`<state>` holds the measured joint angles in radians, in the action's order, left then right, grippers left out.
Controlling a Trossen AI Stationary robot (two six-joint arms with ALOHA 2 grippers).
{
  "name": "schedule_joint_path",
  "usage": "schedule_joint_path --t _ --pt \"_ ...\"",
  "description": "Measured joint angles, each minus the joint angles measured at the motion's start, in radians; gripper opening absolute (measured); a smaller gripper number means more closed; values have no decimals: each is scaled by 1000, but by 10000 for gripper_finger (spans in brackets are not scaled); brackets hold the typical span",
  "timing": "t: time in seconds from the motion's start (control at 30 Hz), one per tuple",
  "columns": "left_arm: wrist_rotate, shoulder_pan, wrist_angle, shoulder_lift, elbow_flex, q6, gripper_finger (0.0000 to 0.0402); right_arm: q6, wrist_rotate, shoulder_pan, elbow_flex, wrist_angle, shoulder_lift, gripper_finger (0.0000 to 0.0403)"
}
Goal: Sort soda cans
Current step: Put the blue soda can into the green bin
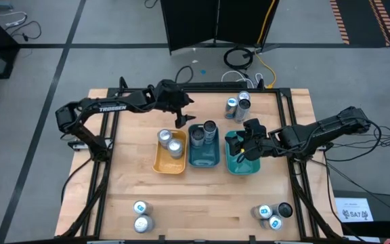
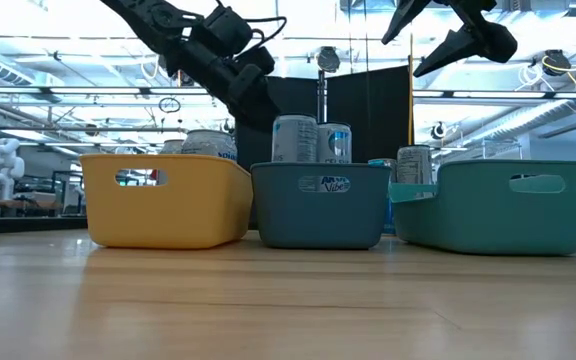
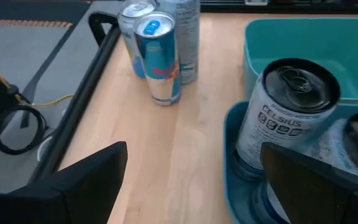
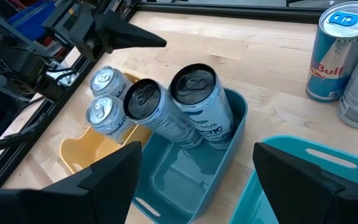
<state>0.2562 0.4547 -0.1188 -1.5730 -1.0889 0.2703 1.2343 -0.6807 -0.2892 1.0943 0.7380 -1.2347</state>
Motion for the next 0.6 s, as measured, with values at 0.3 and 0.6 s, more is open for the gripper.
schedule_joint_path --t 0.3,0.6 --pt "-25 2 1 0 0 1 378 2 0 0 0 0 0 299" --pt "-238 4 -6 40 -51 36 378 71 -2 19 0 30 0 299"
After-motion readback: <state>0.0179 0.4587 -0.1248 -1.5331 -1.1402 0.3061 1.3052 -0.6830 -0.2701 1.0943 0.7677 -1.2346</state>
